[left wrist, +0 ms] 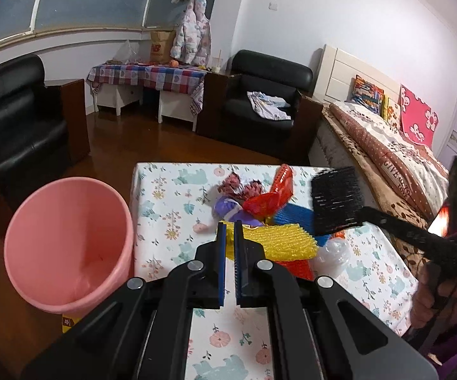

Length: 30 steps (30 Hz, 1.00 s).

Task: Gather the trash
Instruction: 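Carry the yellow net to the bucket while the right gripper grasps the black net, then drop the yellow net in the bucket while the right gripper carries the black net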

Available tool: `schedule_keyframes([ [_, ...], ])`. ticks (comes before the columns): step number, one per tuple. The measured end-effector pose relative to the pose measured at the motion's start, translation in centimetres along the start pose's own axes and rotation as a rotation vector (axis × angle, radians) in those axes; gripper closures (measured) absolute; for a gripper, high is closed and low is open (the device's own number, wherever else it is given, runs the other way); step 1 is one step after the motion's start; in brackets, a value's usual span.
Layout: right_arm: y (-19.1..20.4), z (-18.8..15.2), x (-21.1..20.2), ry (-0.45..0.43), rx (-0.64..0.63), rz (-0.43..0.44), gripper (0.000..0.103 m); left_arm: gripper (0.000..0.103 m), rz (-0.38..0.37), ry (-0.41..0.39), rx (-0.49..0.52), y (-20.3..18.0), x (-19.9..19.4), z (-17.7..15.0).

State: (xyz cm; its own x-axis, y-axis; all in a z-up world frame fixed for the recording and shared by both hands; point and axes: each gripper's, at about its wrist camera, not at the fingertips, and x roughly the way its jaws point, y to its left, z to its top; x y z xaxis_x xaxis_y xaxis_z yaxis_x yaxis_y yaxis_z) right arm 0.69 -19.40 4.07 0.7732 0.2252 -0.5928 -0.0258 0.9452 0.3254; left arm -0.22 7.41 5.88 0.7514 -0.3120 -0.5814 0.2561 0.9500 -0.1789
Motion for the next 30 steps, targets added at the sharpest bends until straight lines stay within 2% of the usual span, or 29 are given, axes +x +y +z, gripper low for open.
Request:
schedule_keyframes([
  [6, 2.5, 2.5, -2.3, -0.05, -0.076, 0.065, 0.099, 0.099, 0.051, -0.05, -0.025, 1.6, -1.3, 0.7],
  [9, 4.7, 3.2, -1.8, -0.036, -0.111, 0.112, 0.103, 0.099, 0.08, -0.066, -0.05, 2.7, -1.9, 1.0],
  [15, 8.9, 3.4, -0.2, -0.007, -0.173, 0.193, 0.103, 0.099, 0.135, -0.087, -0.089, 5.1, -2.9, 1.2],
  [19, 9.1, 3.5, 0.3, 0.001, -0.158, 0.195, 0.103, 0.099, 0.149, -0.086, -0.1, 6.1, -3.4, 0.7],
  [23, 7.4, 2.8, 0.7, 0.04, -0.131, 0.176, 0.103, 0.099, 0.147, -0.082, -0.108, 6.6, -3.3, 0.3],
  [25, 6.8, 2.2, 1.3, 0.075, -0.115, 0.187, 0.098, 0.099, 0.147, -0.085, -0.109, 6.8, -3.3, 0.3],
  [27, 7.0, 1.2, 2.6, 0.14, -0.12, 0.217, 0.079, 0.099, 0.143, -0.084, -0.113, 6.9, -3.3, 0.4],
  [29, 7.8, 0.3, 3.7, 0.179, -0.134, 0.248, 0.067, 0.099, 0.143, -0.083, -0.118, 7.1, -3.2, 0.4],
  [30, 8.2, -0.2, 4.3, 0.196, -0.143, 0.263, 0.065, 0.099, 0.143, -0.083, -0.119, 7.1, -3.3, 0.4],
])
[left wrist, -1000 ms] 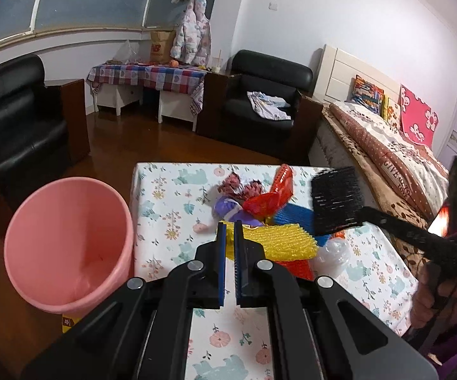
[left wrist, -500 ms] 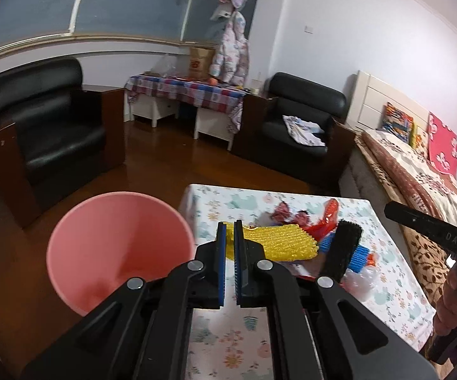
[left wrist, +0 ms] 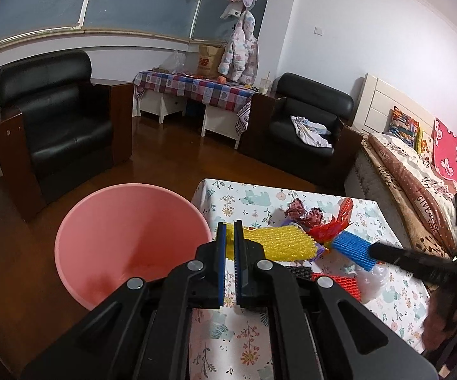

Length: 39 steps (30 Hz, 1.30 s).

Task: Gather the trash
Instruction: 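Drop the yellow net in the bucket while the right gripper carries the black net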

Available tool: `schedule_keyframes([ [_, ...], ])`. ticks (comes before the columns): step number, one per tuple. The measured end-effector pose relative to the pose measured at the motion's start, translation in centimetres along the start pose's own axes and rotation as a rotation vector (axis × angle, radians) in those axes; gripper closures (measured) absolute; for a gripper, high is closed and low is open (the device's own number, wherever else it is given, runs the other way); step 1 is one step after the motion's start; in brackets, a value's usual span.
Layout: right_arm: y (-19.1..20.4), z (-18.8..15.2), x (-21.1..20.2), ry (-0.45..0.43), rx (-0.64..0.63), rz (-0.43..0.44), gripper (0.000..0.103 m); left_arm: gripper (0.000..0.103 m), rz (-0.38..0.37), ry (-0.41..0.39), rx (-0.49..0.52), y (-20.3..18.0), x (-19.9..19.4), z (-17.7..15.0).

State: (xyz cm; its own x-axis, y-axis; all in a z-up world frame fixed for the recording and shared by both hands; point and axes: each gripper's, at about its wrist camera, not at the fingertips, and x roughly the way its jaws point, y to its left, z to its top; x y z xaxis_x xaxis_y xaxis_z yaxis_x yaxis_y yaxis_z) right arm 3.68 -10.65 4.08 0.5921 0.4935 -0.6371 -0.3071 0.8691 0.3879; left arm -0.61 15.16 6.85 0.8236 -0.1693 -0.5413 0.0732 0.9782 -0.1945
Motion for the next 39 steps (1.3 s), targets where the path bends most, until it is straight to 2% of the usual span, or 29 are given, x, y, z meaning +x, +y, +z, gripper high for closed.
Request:
schedule_keyframes([
  [4, 1.4, -1.5, 3.6, 0.113, -0.031, 0.072, 0.064, 0.099, 0.001, 0.003, 0.008, 0.1, 0.1, 0.0],
  [7, 3.6, -3.0, 5.5, 0.183, -0.158, 0.096, 0.063, 0.099, 0.015, 0.007, 0.02, 0.3, 0.2, -0.1],
  [11, 6.1, -4.6, 7.5, 0.213, -0.388, 0.018, 0.063, 0.099, 0.024, 0.017, 0.009, 0.9, 0.4, -0.5],
  [16, 6.1, -5.1, 9.7, 0.242, -0.517, -0.079, 0.063, 0.099, 0.029, 0.021, -0.015, 1.5, 0.2, -0.9],
  [17, 5.9, -5.2, 10.4, 0.263, -0.535, -0.084, 0.065, 0.099, 0.03, 0.021, -0.018, 1.6, 0.2, -1.0],
  [18, 5.6, -5.4, 11.0, 0.278, -0.545, -0.087, 0.071, 0.099, 0.032, 0.021, -0.02, 1.7, 0.1, -1.0],
  [19, 5.6, -5.5, 11.2, 0.284, -0.549, -0.087, 0.072, 0.099, 0.033, 0.02, -0.022, 1.8, 0.1, -1.0],
  [21, 5.5, -5.3, 11.5, 0.271, -0.551, -0.085, 0.089, 0.099, 0.036, 0.019, -0.027, 2.0, 0.0, -1.0],
  [22, 5.5, -5.2, 11.6, 0.269, -0.543, -0.075, 0.094, 0.099, 0.037, 0.018, -0.031, 2.1, -0.2, -1.0],
  [26, 5.3, -3.9, 11.1, 0.242, -0.489, -0.049, 0.095, 0.099, 0.041, 0.004, -0.034, 2.4, -0.6, -0.9],
  [29, 5.6, -2.4, 9.4, 0.205, -0.423, 0.008, 0.095, 0.099, 0.056, -0.014, -0.038, 2.9, -1.1, -0.8],
  [35, 8.1, 1.7, 6.7, 0.134, -0.295, 0.201, 0.095, 0.099, 0.116, -0.031, -0.09, 4.9, -1.7, -0.3],
  [39, 9.9, 4.0, 7.1, 0.138, -0.223, 0.305, 0.095, 0.099, 0.181, -0.031, -0.112, 6.1, -1.7, -0.3],
])
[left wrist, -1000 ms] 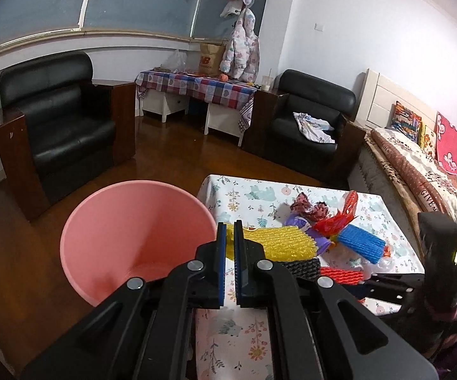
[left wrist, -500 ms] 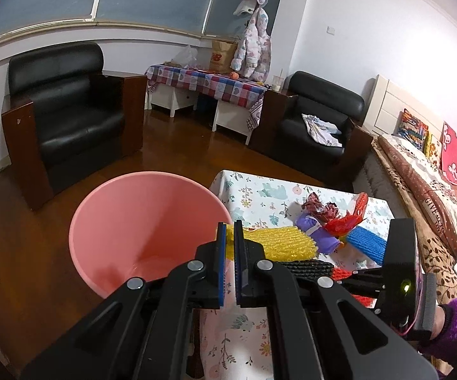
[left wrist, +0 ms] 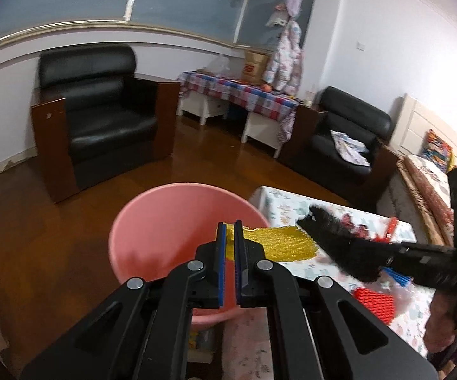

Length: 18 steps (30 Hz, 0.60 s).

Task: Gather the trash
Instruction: 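Drop the yellow net in the bucket while the right gripper carries the black net, then lower the black mesh net into the pink bucket and open the right gripper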

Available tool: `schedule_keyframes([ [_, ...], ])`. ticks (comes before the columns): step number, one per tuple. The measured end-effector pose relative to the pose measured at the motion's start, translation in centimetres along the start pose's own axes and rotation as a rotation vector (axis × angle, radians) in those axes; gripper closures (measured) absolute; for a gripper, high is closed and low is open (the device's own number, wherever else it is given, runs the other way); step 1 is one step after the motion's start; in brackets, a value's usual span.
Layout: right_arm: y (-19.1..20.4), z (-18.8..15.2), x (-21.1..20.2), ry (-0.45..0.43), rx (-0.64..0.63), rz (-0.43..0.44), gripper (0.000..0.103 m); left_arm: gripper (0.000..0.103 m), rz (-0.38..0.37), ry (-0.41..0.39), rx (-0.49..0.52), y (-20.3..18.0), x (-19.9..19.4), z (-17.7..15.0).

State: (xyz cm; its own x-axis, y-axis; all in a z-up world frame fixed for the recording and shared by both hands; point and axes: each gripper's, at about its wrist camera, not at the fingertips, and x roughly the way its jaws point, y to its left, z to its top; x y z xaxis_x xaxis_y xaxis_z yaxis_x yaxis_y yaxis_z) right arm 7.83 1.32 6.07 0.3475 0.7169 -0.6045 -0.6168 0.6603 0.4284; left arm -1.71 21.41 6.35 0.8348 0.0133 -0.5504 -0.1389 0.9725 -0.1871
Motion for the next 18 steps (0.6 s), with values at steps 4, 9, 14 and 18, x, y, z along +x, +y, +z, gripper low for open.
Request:
schedule_keyframes([
  [4, 0.7, 1.7, 1.6, 0.002, 0.08, 0.097, 0.094, 0.099, 0.068, -0.007, 0.004, 0.8, 0.3, 0.0],
  [9, 1.3, 2.6, 4.6, 0.013, 0.131, 0.153, 0.094, 0.099, 0.113, 0.003, -0.001, 1.6, 1.1, 0.0],
  [14, 1.3, 2.8, 7.4, 0.047, 0.157, 0.152, 0.094, 0.099, 0.133, 0.017, 0.006, 1.7, 1.9, -0.2],
  [18, 0.9, 2.6, 9.2, 0.067, 0.175, 0.145, 0.094, 0.099, 0.147, 0.041, -0.012, 2.1, 3.1, -0.3],
])
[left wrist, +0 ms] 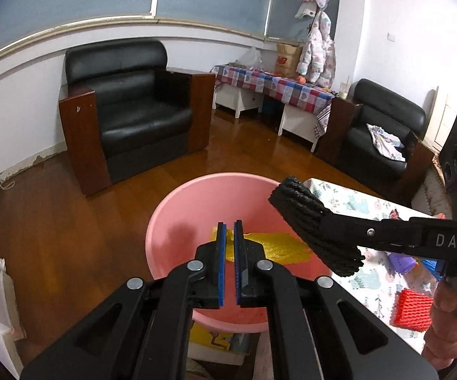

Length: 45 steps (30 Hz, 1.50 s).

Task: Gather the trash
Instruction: 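Lower the black mesh net into the pink bucket and open the right gripper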

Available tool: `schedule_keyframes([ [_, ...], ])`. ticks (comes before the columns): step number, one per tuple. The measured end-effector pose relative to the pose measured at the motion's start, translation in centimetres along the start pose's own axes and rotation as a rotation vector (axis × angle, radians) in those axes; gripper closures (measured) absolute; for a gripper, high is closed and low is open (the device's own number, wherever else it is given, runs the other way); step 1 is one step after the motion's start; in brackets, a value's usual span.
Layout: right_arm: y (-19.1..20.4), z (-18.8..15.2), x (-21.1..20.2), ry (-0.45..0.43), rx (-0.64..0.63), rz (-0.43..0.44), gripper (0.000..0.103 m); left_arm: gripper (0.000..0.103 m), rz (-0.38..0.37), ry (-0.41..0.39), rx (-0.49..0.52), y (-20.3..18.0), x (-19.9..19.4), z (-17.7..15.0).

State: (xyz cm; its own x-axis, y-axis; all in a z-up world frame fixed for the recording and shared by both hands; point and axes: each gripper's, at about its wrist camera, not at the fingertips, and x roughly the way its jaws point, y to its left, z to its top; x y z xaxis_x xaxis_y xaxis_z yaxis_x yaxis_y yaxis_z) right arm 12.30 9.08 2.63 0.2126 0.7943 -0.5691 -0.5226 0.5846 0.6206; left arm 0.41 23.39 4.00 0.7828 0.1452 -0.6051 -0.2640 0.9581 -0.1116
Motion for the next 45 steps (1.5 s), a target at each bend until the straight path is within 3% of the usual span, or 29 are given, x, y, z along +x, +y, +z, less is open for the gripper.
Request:
schedule_keyframes([
  [8, -0.7, -0.3, 2.9, 0.034, 0.003, -0.02, 0.091, 0.098, 0.0, 0.026, -0.025, 0.9, 1.2, 0.0],
  [15, -0.6, -0.7, 3.2, 0.022, -0.03, -0.057, 0.072, 0.097, -0.013, 0.022, 0.006, 0.5, 1.4, -0.3],
  [19, -0.7, -0.9, 2.9, 0.01, -0.041, -0.072, 0.071, 0.092, -0.027, 0.018, -0.004, 0.5, 1.3, -0.3],
  [21, -0.5, -1.1, 2.3, 0.0, -0.055, -0.08, 0.07, 0.078, -0.034, 0.015, -0.01, 0.6, 1.1, -0.3],
  [24, -0.3, -1.7, 1.3, -0.018, -0.08, -0.093, 0.068, 0.069, -0.046, 0.012, -0.01, 0.3, 0.8, -0.3],
  [30, 0.6, -2.6, -1.7, -0.091, -0.119, -0.127, 0.067, 0.069, -0.049, 0.025, 0.002, -0.9, 0.2, -0.5],
  [35, 2.2, -4.0, -4.4, -0.154, -0.224, -0.206, 0.063, 0.069, -0.06, 0.026, 0.014, -1.9, -0.8, -0.8],
  [45, 3.0, -7.9, -8.9, -0.208, -0.299, -0.296, 0.059, 0.069, -0.058, 0.001, 0.072, -5.3, -2.9, -1.3],
])
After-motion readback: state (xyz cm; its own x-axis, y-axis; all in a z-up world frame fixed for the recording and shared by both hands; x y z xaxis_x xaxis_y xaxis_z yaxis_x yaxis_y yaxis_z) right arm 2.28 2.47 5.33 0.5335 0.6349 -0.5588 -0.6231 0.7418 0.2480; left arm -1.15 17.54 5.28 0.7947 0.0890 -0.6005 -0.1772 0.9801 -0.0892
